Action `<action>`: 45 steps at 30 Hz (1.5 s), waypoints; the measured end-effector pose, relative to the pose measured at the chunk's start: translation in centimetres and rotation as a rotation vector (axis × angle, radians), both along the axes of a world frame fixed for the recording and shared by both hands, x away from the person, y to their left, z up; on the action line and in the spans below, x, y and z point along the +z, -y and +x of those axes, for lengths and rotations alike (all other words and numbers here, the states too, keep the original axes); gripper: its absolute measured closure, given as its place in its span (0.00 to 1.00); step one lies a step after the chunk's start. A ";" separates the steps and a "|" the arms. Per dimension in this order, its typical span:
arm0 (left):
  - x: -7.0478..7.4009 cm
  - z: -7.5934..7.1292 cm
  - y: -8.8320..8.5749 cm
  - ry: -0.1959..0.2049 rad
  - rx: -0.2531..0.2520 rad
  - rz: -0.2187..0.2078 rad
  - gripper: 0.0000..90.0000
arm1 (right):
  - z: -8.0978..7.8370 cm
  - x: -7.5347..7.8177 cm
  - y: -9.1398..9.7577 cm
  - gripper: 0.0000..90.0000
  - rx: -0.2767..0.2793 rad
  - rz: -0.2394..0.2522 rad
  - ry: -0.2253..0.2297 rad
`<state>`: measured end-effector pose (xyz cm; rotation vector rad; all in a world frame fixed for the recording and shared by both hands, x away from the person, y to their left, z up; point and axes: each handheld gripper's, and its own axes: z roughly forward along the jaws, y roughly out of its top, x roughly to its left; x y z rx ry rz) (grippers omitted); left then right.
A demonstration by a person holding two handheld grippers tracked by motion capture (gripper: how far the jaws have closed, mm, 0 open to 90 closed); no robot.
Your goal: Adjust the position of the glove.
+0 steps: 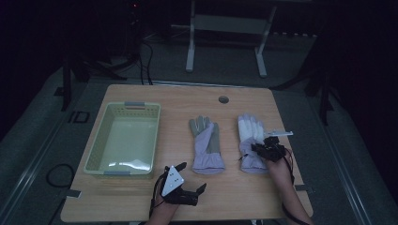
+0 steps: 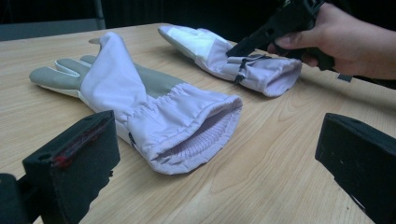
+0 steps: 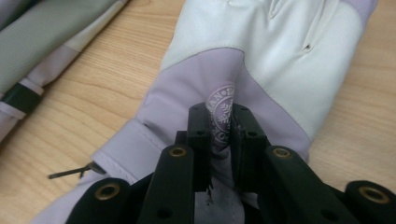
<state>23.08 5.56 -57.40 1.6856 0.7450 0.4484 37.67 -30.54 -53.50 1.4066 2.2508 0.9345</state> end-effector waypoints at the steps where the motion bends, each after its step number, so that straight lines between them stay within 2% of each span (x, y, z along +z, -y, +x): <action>1: 0.0 0.0 0.0 -0.001 0.000 -0.001 0.00 | -0.1 0.3 0.0 0.90 -0.001 0.006 0.004; 7: 0.0 0.0 0.0 -0.001 0.001 -0.001 0.00 | -0.8 2.1 0.4 0.91 -0.006 0.008 0.039; 13: 0.0 0.0 0.0 -0.002 0.002 -0.001 0.00 | -1.6 5.6 0.6 0.90 -0.030 0.021 0.092; 18: 0.0 0.0 0.0 -0.001 0.004 -0.001 0.00 | -2.0 8.6 -0.4 0.91 -0.055 0.013 0.129; 21: 0.0 0.0 0.0 -0.001 0.004 0.000 0.00 | -2.2 9.6 -0.8 0.90 -0.062 0.016 0.143; 22: 0.0 0.0 0.0 -0.001 0.005 0.000 0.00 | -2.3 10.7 -1.3 0.90 -0.066 0.035 0.157; 28: 0.0 0.0 0.0 0.000 0.008 -0.003 0.00 | -2.7 12.9 -3.6 0.90 -0.063 0.064 0.185; 33: 0.0 0.0 0.0 0.001 0.008 -0.002 0.00 | -3.0 13.9 -6.3 0.90 -0.045 0.075 0.189; 38: 0.0 -0.1 0.0 0.007 0.010 0.000 0.00 | -3.2 14.2 -9.5 0.90 -0.011 0.071 0.184; 45: 0.0 -0.1 0.0 0.012 0.015 0.002 0.00 | -3.4 13.0 -14.3 0.90 0.037 0.056 0.151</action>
